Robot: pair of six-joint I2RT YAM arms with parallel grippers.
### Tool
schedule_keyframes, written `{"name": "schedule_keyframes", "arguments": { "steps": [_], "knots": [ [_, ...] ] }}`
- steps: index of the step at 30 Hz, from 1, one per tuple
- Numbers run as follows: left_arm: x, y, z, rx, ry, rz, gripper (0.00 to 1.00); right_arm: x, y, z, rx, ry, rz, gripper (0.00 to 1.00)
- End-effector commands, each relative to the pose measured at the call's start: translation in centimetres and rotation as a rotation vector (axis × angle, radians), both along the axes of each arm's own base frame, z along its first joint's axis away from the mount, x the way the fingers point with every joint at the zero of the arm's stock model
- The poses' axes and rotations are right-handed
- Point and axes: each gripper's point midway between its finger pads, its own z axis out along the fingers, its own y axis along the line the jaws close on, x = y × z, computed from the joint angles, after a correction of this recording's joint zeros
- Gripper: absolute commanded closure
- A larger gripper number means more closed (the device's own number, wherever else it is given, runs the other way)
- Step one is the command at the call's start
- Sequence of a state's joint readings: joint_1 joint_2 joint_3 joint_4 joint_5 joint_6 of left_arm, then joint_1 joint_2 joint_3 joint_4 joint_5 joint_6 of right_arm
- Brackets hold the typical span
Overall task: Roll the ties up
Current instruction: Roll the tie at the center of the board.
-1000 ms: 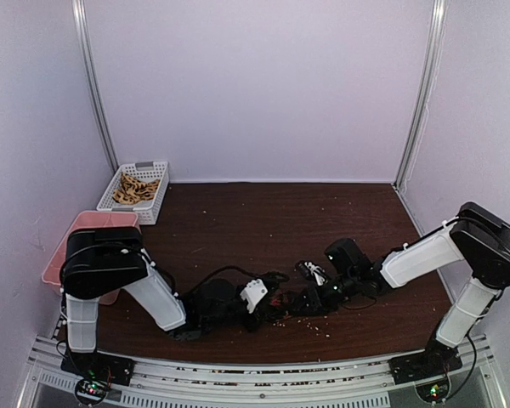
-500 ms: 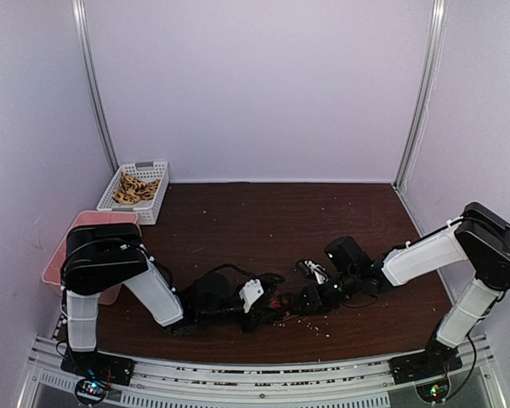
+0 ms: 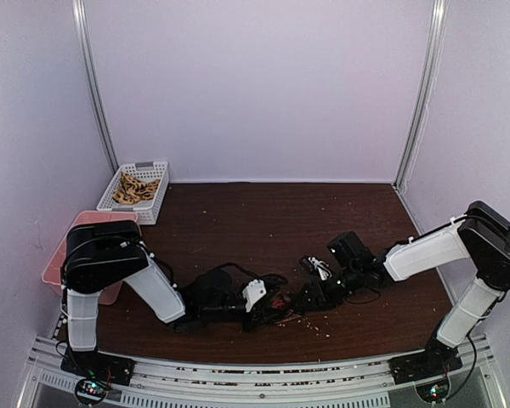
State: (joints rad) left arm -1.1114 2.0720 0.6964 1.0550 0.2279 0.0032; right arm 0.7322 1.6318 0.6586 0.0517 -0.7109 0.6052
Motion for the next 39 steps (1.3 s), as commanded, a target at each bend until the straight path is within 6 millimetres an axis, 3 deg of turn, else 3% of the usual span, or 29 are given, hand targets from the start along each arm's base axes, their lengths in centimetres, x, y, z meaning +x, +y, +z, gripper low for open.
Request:
{"name": "schedule_keyframes", "arguments": {
  "steps": [1, 6, 9, 13, 19, 26, 31, 35, 39],
  "knots": [
    [-2.6, 2.1, -6.7, 0.233, 0.11, -0.052, 0.75, 1.9, 1.3, 4.1, 0.105, -0.087, -0.009, 0.5],
    [-2.4, 2.4, -6.9, 0.244, 0.103, -0.037, 0.74, 1.6, 2.1, 5.9, 0.168, -0.061, 0.008, 0.39],
    [-2.4, 2.5, -7.0, 0.246, 0.1, -0.035, 0.71, 1.2, 2.6, 6.8, 0.204, -0.042, 0.04, 0.23],
    [-2.2, 2.5, -7.0, 0.25, 0.095, -0.026, 0.7, 1.3, 2.6, 6.8, 0.18, -0.036, 0.049, 0.2],
    [-1.7, 2.6, -6.9, 0.243, 0.084, 0.007, 0.67, 0.8, 3.6, 3.7, 0.094, 0.022, 0.055, 0.37],
    [-1.2, 2.8, -6.3, 0.216, 0.07, 0.042, 0.66, 0.3, 3.3, 1.1, 0.044, 0.047, 0.058, 0.54],
    [-0.4, 3.0, -5.9, 0.213, 0.051, 0.084, 0.65, 0.3, 3.1, 0.4, 0.04, 0.046, 0.056, 0.77],
    [0.1, 3.3, -4.6, 0.158, 0.035, 0.121, 0.55, 0.4, 2.7, -0.6, 0.018, 0.044, 0.048, 0.98],
    [0.2, 3.5, -2.9, 0.106, 0.023, 0.138, 0.41, 0.3, 2.3, -1.6, 0.006, 0.048, 0.04, 1.0]
  ]
}}
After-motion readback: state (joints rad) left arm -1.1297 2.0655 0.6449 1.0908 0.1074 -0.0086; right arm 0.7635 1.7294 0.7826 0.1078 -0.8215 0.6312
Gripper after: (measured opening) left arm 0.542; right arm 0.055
